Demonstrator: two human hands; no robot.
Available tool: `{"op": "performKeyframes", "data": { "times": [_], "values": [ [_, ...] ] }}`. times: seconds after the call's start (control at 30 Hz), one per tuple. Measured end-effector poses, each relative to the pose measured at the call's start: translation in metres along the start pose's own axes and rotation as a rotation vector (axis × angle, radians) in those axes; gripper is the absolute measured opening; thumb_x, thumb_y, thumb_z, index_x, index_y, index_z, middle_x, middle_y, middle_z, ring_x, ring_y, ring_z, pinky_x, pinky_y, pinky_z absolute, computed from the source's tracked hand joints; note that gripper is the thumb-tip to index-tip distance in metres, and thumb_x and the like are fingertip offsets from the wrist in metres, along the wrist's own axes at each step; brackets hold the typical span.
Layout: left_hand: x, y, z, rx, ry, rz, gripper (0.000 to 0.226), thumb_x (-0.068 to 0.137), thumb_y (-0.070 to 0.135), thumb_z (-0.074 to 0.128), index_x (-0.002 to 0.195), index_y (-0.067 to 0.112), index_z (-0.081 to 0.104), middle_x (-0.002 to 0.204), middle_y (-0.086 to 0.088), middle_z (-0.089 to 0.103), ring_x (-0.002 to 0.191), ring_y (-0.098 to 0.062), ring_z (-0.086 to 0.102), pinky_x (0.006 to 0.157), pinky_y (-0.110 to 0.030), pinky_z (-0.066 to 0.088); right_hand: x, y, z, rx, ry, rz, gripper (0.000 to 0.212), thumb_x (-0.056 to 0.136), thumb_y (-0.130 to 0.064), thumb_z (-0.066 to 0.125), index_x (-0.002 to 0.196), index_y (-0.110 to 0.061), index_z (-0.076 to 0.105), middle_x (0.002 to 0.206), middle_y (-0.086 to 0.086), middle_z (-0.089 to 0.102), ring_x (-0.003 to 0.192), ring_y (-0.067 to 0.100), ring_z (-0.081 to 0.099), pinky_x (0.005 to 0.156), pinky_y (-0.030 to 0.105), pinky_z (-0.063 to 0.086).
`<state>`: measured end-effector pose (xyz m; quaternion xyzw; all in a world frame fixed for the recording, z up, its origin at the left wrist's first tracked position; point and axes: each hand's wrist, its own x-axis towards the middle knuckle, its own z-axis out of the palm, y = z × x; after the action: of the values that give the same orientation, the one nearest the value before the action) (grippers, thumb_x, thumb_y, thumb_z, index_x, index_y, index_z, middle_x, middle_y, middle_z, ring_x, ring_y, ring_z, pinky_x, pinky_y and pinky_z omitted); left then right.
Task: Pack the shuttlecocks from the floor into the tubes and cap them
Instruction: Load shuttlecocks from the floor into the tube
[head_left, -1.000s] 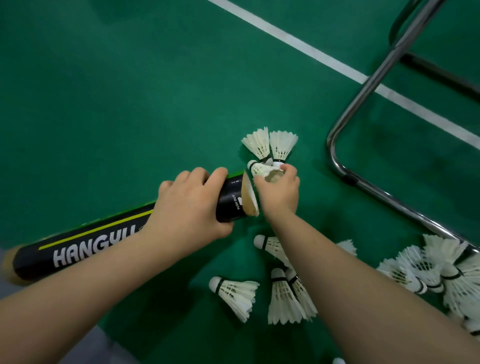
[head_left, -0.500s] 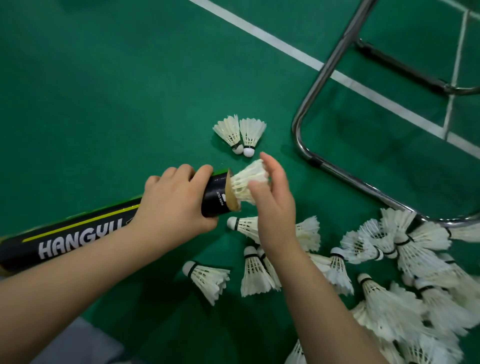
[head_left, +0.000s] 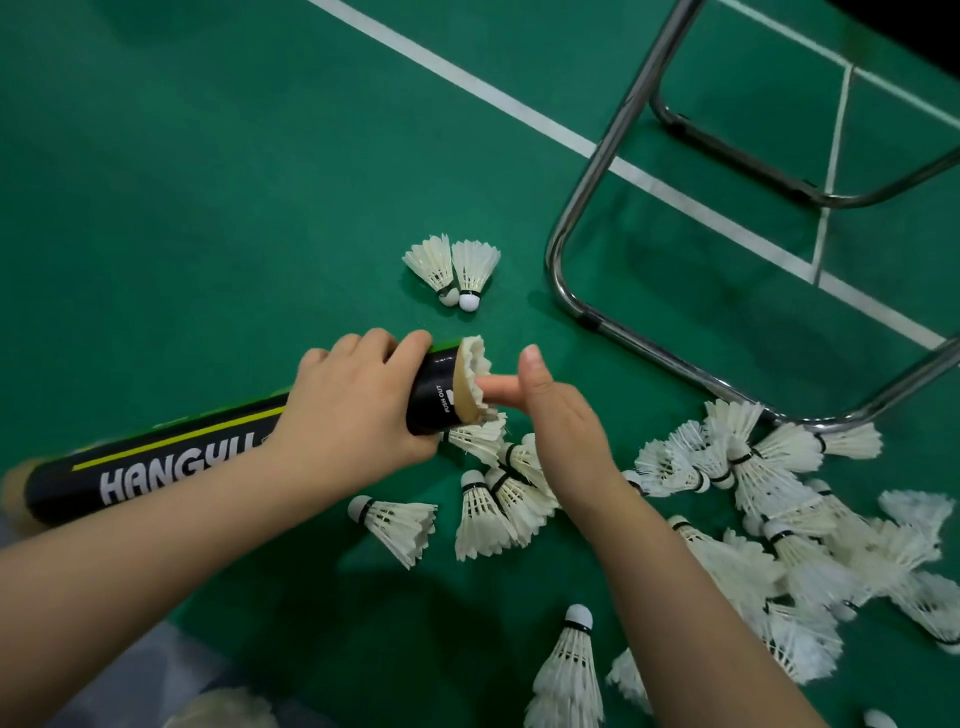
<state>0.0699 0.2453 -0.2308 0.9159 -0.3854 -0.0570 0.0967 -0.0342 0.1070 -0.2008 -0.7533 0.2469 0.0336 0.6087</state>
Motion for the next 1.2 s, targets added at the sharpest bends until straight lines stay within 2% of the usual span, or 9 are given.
{"op": "performKeyframes", "data": {
  "times": [0.1,0.2,0.33,0.43,0.47,0.6,0.73,0.83,1.2],
  "values": [
    [-0.008,0.001,0.005,0.021,0.035,0.039,0.070,0.053,0.048,0.071,0.112,0.019,0.048,0.089,-0.005,0.057,0.080,-0.031,0.055,0.069,-0.038,0.039,-0.001,-0.004,0.004,-0.031,-0.160,0.120,0.035,0.096,-0.034,0.039,0.069,-0.031,0.061,0.053,-0.028,0.058,0.056,-0.020,0.051,0.056,-0.005,0.035],
    [-0.019,0.002,0.009,0.032,0.070,0.093,0.063,0.055,0.052,0.060,0.106,0.019,0.047,0.084,-0.007,0.058,0.073,-0.031,0.056,0.066,-0.039,0.042,0.000,-0.005,0.019,-0.213,-0.346,0.248,0.016,0.081,-0.021,0.061,0.069,-0.016,0.051,0.065,-0.005,0.049,0.059,0.004,0.044,0.056,0.012,0.036],
    [-0.029,0.004,0.011,0.006,0.091,0.118,0.062,0.057,0.058,0.039,0.102,0.017,0.047,0.079,-0.008,0.058,0.068,-0.031,0.057,0.062,-0.039,0.042,0.000,-0.002,0.036,-0.004,-0.337,0.298,0.060,0.052,-0.017,0.053,0.109,0.003,0.048,0.091,0.007,0.042,0.077,0.017,0.040,0.061,0.030,0.032],
    [-0.024,-0.004,0.007,0.031,0.091,0.070,0.063,0.054,0.052,0.059,0.105,0.016,0.050,0.082,-0.008,0.057,0.072,-0.032,0.057,0.064,-0.038,0.042,0.005,-0.004,0.035,0.091,-0.109,0.166,0.004,0.075,-0.009,0.060,0.073,-0.012,0.062,0.076,0.003,0.053,0.069,0.013,0.049,0.064,0.024,0.039],
    [-0.020,-0.007,0.004,0.033,0.095,0.047,0.065,0.052,0.048,0.068,0.106,0.015,0.051,0.083,-0.009,0.057,0.073,-0.033,0.057,0.065,-0.039,0.042,0.006,-0.003,0.031,0.135,0.054,0.111,0.020,0.082,-0.008,0.057,0.067,-0.019,0.063,0.072,-0.002,0.058,0.068,0.010,0.053,0.065,0.021,0.043],
    [-0.016,-0.021,-0.003,0.029,0.115,-0.007,0.068,0.051,0.042,0.076,0.107,0.013,0.053,0.083,-0.011,0.057,0.074,-0.034,0.056,0.066,-0.040,0.042,0.015,0.024,0.015,-0.009,0.561,0.115,0.016,0.088,-0.021,0.052,0.102,-0.020,0.062,0.097,-0.001,0.063,0.086,0.013,0.055,0.073,0.026,0.042],
    [-0.023,-0.024,0.005,0.037,0.103,0.017,0.070,0.051,0.044,0.076,0.109,0.017,0.049,0.086,-0.009,0.058,0.076,-0.032,0.056,0.068,-0.040,0.042,0.024,0.076,0.024,-0.836,0.311,0.300,0.077,0.084,-0.047,0.057,0.146,-0.023,0.017,0.151,0.001,0.026,0.137,0.021,0.025,0.109,0.044,0.025],
    [-0.024,-0.025,0.010,0.041,0.119,0.038,0.072,0.049,0.048,0.075,0.108,0.019,0.046,0.086,-0.008,0.058,0.075,-0.031,0.057,0.067,-0.039,0.042,0.028,0.095,0.024,-1.125,0.069,0.189,0.095,0.080,-0.056,0.060,0.149,-0.029,0.000,0.158,-0.004,0.003,0.145,0.021,0.002,0.114,0.053,0.007],
    [-0.019,-0.030,0.011,0.031,0.158,0.034,0.071,0.051,0.049,0.075,0.110,0.018,0.049,0.087,-0.007,0.058,0.076,-0.031,0.056,0.067,-0.038,0.041,0.064,0.087,0.015,-1.386,-0.065,-0.015,0.042,0.078,-0.041,0.063,0.114,-0.022,0.052,0.117,-0.004,0.062,0.130,0.023,0.038,0.113,0.056,-0.002]
  ]
}}
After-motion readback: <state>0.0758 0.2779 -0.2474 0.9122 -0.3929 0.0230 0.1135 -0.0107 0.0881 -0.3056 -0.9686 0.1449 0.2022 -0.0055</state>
